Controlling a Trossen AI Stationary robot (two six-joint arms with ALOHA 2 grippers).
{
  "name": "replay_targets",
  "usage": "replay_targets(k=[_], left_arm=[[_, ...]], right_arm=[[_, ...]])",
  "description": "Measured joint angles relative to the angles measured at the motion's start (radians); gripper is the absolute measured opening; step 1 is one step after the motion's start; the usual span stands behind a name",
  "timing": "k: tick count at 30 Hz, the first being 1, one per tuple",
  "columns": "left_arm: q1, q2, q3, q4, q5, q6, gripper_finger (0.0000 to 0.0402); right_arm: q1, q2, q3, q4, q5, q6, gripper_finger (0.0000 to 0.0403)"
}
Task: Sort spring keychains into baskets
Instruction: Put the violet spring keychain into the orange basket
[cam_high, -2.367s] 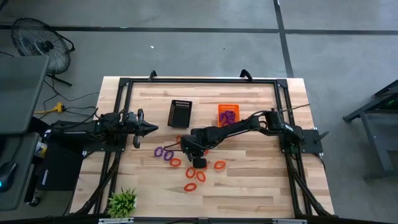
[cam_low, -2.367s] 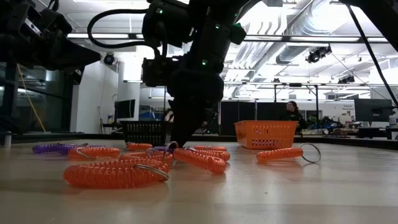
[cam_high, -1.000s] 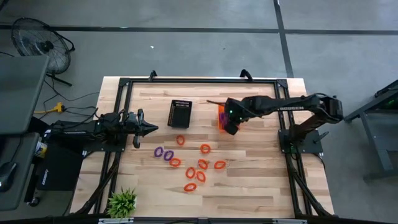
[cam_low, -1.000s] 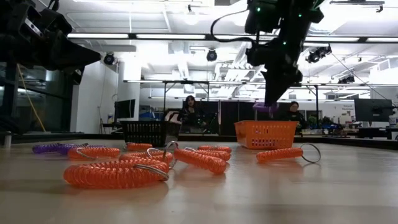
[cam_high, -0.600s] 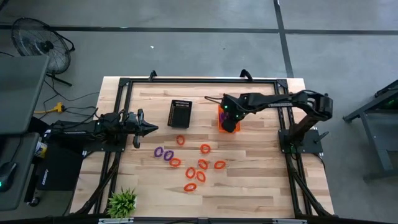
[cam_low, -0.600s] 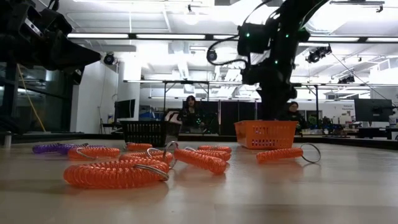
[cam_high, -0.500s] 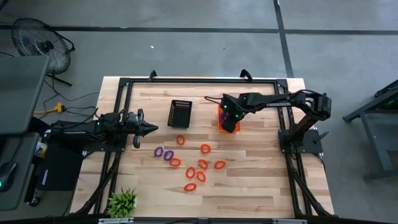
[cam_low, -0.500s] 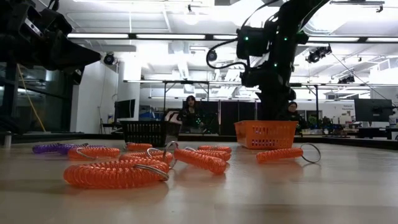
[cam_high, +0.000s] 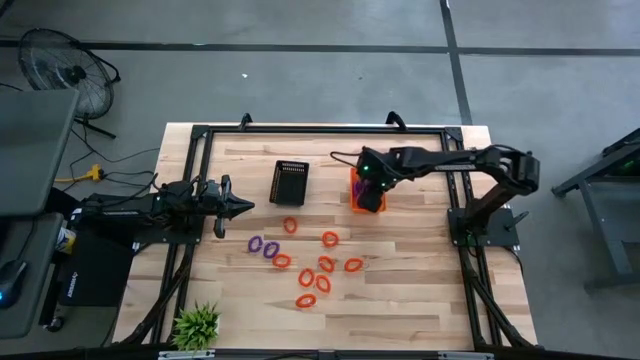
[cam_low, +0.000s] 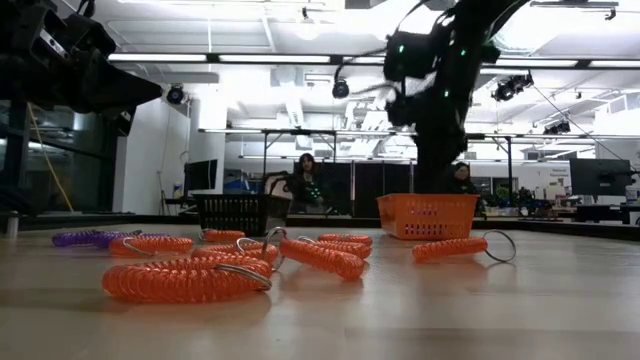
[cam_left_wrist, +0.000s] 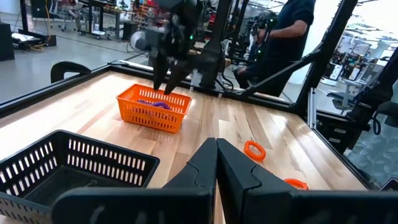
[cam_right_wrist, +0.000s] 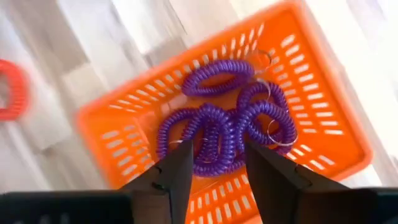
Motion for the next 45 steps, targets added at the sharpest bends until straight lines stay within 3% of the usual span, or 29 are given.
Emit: replay_targets(k=[10,26,45], left_arm=[[0.0,0.0,0.0,0.0,0.0,0.0,0.0001],[0.0,0.0,0.0,0.0,0.0,0.0,0.0001],[0.0,0.0,0.0,0.026,-0.08,0.0,0.0001]], right_arm=[[-0.003,-0.15,0.0,-0.016,-0.092,-0.046,0.0149],[-0.003,-0.348,0.0,-0.181,-0.08,-0.048,0.0149],[0.006,-0.36,0.0,-0.18,-0.119,-0.08,0.0149]])
